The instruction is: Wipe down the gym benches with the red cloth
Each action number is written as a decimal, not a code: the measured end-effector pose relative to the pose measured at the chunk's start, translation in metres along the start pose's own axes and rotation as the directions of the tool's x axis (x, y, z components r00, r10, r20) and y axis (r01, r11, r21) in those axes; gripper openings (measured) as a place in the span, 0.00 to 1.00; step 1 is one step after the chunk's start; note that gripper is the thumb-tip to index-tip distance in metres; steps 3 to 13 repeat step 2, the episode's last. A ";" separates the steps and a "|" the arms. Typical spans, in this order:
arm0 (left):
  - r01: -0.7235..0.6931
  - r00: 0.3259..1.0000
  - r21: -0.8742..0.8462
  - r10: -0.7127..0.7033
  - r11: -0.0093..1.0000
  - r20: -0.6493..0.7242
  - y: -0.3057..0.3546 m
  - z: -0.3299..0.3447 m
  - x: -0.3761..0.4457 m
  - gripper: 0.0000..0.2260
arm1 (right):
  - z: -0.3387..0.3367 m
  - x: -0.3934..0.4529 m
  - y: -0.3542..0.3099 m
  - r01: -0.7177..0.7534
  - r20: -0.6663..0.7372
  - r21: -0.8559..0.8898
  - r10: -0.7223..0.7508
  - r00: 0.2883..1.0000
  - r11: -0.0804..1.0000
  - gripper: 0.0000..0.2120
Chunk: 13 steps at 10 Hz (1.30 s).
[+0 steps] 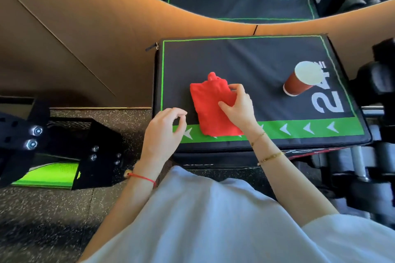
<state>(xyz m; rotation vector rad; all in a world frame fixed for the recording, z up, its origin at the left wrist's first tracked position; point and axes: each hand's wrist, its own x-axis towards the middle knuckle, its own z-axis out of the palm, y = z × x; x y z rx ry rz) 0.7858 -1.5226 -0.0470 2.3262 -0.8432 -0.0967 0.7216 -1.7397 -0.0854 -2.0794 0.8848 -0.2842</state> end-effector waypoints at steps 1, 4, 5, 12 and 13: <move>-0.065 0.998 -0.002 0.065 0.998 0.017 -0.011 -0.001 0.010 0.07 | 0.000 -0.003 0.006 0.042 -0.082 -0.237 -0.063 0.995 0.971 0.24; -0.113 0.993 -0.007 0.113 0.994 0.038 -0.021 0.001 0.016 0.07 | 0.000 -0.012 0.008 0.006 -0.160 -0.328 -0.062 0.985 0.945 0.26; -0.113 0.993 -0.007 0.113 0.994 0.038 -0.021 0.001 0.016 0.07 | 0.000 -0.012 0.008 0.006 -0.160 -0.328 -0.062 0.985 0.945 0.26; -0.113 0.993 -0.007 0.113 0.994 0.038 -0.021 0.001 0.016 0.07 | 0.000 -0.012 0.008 0.006 -0.160 -0.328 -0.062 0.985 0.945 0.26; -0.113 0.993 -0.007 0.113 0.994 0.038 -0.021 0.001 0.016 0.07 | 0.000 -0.012 0.008 0.006 -0.160 -0.328 -0.062 0.985 0.945 0.26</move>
